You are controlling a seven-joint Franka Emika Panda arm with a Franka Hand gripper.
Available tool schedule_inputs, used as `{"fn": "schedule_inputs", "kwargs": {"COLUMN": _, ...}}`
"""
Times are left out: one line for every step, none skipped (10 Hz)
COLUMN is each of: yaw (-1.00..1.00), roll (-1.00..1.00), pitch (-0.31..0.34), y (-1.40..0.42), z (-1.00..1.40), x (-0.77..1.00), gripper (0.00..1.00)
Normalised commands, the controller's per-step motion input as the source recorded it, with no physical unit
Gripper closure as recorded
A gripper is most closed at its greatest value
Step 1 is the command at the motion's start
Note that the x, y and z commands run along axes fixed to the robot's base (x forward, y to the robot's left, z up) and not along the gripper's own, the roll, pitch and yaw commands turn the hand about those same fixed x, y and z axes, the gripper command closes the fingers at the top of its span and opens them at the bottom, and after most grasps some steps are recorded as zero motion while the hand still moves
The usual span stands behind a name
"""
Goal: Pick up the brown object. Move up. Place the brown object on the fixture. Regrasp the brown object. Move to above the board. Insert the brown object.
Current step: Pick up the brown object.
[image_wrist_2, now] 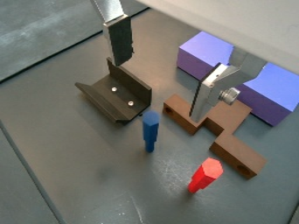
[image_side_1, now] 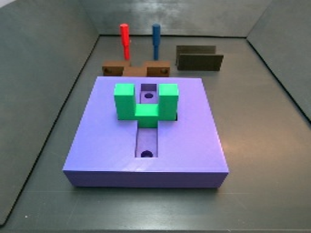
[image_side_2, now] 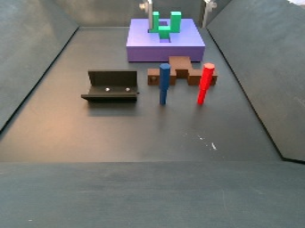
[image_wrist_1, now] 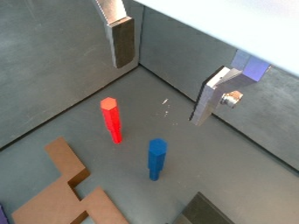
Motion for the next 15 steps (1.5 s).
{"fn": "schedule_inputs", "kwargs": {"yaw": 0.00, "roll": -0.03, "pitch": -0.001, "y": 0.00, "z": -0.02, "x": 0.00, "gripper": 0.00}}
{"fn": "schedule_inputs", "kwargs": {"yaw": 0.00, "roll": -0.07, "pitch": -0.024, "y": -0.39, "z": 0.00, "x": -0.01, "gripper": 0.00}}
{"fn": "schedule_inputs", "kwargs": {"yaw": 0.00, "roll": -0.08, "pitch": -0.010, "y": -0.75, "z": 0.00, "x": 0.00, "gripper": 0.00}}
{"fn": "schedule_inputs", "kwargs": {"yaw": 0.00, "roll": 0.05, "pitch": 0.000, "y": -1.00, "z": -0.11, "x": 0.00, "gripper": 0.00}}
{"fn": "schedule_inputs", "kwargs": {"yaw": 0.00, "roll": 0.06, "pitch": 0.000, "y": -1.00, "z": -0.13, "x": 0.00, "gripper": 0.00}}
{"fn": "schedule_inputs", "kwargs": {"yaw": 0.00, "roll": 0.05, "pitch": 0.000, "y": -1.00, "z": -0.23, "x": 0.01, "gripper": 0.00}}
{"fn": "schedule_inputs", "kwargs": {"yaw": 0.00, "roll": 0.00, "pitch": 0.000, "y": -1.00, "z": -0.37, "x": 0.01, "gripper": 0.00}}
{"fn": "schedule_inputs", "kwargs": {"yaw": 0.00, "roll": 0.10, "pitch": -0.001, "y": -0.96, "z": -0.43, "x": 0.00, "gripper": 0.00}}
{"fn": "schedule_inputs", "kwargs": {"yaw": -0.05, "roll": 0.18, "pitch": 0.000, "y": -0.77, "z": -0.53, "x": 0.00, "gripper": 0.00}}
{"fn": "schedule_inputs", "kwargs": {"yaw": -0.04, "roll": 0.13, "pitch": -0.026, "y": -0.66, "z": -0.61, "x": 0.00, "gripper": 0.00}}
{"fn": "schedule_inputs", "kwargs": {"yaw": 0.00, "roll": 0.03, "pitch": -0.064, "y": -0.55, "z": -0.75, "x": 0.00, "gripper": 0.00}}
{"fn": "schedule_inputs", "kwargs": {"yaw": 0.00, "roll": 0.06, "pitch": -0.060, "y": -0.42, "z": -0.84, "x": 0.03, "gripper": 0.00}}
{"fn": "schedule_inputs", "kwargs": {"yaw": -0.01, "roll": 0.18, "pitch": -0.051, "y": -0.23, "z": -0.71, "x": 0.00, "gripper": 0.00}}
{"fn": "schedule_inputs", "kwargs": {"yaw": -0.04, "roll": 0.23, "pitch": -0.064, "y": -0.09, "z": -0.58, "x": -0.07, "gripper": 0.00}}
{"fn": "schedule_inputs", "kwargs": {"yaw": 0.00, "roll": 0.26, "pitch": -0.076, "y": -0.05, "z": -0.52, "x": -0.15, "gripper": 0.00}}
